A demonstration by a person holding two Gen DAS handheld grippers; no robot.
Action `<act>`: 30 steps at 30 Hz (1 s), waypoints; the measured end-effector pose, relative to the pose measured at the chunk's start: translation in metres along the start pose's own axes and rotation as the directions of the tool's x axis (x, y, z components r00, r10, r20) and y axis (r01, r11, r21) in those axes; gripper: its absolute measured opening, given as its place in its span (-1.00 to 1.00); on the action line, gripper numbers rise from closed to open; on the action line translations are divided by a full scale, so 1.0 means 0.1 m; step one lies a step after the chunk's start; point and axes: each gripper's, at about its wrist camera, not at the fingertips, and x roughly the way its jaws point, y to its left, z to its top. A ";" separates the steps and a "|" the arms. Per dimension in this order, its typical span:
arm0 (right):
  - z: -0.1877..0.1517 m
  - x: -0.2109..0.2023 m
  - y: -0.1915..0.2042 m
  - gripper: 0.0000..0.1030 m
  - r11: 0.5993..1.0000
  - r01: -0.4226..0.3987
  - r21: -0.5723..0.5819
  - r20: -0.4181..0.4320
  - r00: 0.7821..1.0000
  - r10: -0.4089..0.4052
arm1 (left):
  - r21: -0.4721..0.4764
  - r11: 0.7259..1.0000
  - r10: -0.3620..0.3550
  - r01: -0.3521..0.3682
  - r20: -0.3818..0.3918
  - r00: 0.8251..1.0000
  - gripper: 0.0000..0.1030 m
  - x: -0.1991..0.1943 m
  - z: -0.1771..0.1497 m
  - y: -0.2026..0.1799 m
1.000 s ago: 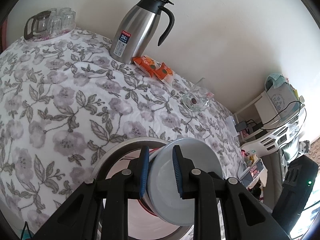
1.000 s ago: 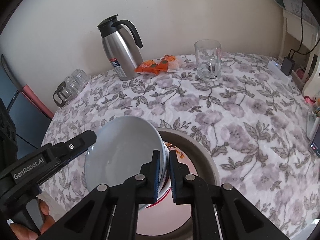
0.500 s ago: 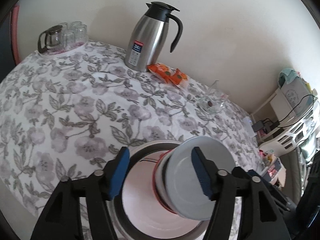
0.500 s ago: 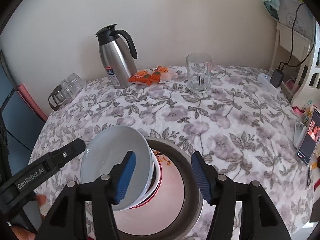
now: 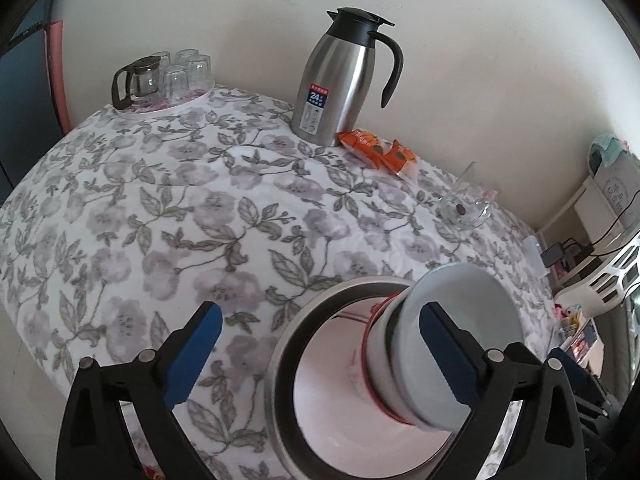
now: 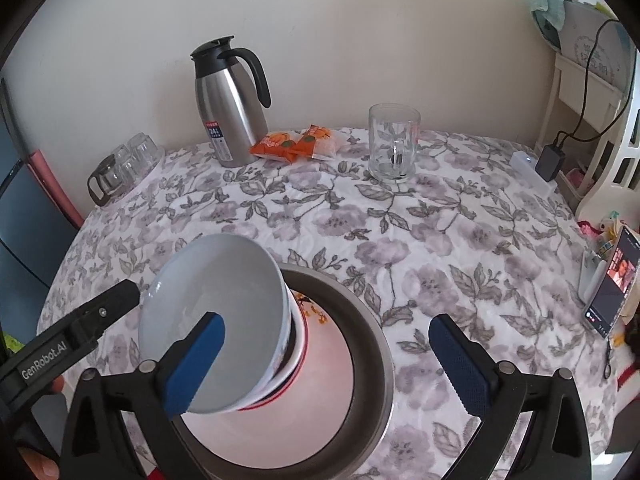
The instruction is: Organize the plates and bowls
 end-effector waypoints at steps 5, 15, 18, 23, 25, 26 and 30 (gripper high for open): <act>-0.05 -0.06 -0.02 1.00 1.000 0.011 -0.021 0.014 1.000 -0.011 | 0.009 1.000 0.000 0.000 0.012 1.000 0.93 -0.06 -0.09 -0.01; -0.21 -0.24 -0.14 1.00 0.997 -0.017 -0.072 0.040 0.999 0.020 | 0.027 0.999 -0.046 0.045 0.036 0.998 0.93 -0.31 -0.34 -0.16; -0.29 -0.29 -0.20 1.00 0.996 -0.024 -0.087 0.044 0.999 0.028 | 0.048 0.997 -0.060 0.058 0.025 0.998 0.93 -0.36 -0.41 -0.24; -0.46 -0.34 -0.34 1.00 0.993 -0.022 -0.116 0.034 0.999 0.026 | 0.082 0.996 -0.037 0.038 -0.014 0.999 0.92 -0.39 -0.56 -0.35; -0.51 -0.34 -0.39 1.00 0.992 -0.016 -0.123 0.025 1.000 0.019 | 0.093 0.996 -0.012 0.014 -0.023 1.000 0.92 -0.40 -0.63 -0.38; -0.55 -0.34 -0.42 1.00 0.992 -0.012 -0.126 0.019 1.000 0.014 | 0.101 0.995 0.009 -0.006 -0.030 1.000 0.92 -0.40 -0.68 -0.40; -0.67 -0.33 -0.55 1.00 0.992 -0.020 -0.126 0.004 1.000 0.021 | 0.154 0.986 0.068 -0.058 -0.065 0.996 0.92 -0.38 -0.84 -0.48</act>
